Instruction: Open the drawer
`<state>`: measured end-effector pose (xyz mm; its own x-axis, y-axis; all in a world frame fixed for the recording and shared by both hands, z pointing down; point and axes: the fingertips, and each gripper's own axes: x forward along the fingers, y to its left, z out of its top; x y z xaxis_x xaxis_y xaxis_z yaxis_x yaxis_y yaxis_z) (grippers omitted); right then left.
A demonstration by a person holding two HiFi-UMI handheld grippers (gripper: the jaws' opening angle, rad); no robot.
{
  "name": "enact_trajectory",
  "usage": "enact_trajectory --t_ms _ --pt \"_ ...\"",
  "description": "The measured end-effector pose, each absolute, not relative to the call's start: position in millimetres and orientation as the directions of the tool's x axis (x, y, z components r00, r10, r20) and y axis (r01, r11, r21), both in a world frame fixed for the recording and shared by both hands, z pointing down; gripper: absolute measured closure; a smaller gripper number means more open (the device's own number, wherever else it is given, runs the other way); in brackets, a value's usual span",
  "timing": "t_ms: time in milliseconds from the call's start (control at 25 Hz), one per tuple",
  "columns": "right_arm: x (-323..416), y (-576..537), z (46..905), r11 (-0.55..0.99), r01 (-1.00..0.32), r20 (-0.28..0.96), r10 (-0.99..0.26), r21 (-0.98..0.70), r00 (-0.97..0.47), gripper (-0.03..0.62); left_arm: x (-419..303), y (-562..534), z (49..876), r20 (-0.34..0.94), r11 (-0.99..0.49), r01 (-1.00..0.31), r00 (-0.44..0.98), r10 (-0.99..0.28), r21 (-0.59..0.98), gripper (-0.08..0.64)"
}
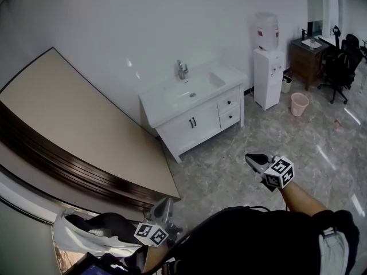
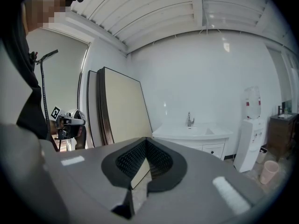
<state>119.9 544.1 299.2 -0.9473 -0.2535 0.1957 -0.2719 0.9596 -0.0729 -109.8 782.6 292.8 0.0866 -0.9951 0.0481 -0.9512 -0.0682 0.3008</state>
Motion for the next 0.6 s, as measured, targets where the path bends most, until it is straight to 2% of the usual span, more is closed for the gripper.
enact_trajectory --t_ms 280,600 --pt "82.8 501.5 312.4 0.965 -0.248 0.207 -0.226 -0.086 -0.952 0.594 -141.1 754.2 305.5 0.057 -0.027 -0.949 0.047 -0.997 0.313 0.565" --pt "48.3 402.0 311.3 0.985 -0.147 0.184 -0.129 -0.091 -0.974 0.594 -145.9 673.1 296.0 0.058 0.068 -0.955 -0.053 -0.997 0.288 0.565"
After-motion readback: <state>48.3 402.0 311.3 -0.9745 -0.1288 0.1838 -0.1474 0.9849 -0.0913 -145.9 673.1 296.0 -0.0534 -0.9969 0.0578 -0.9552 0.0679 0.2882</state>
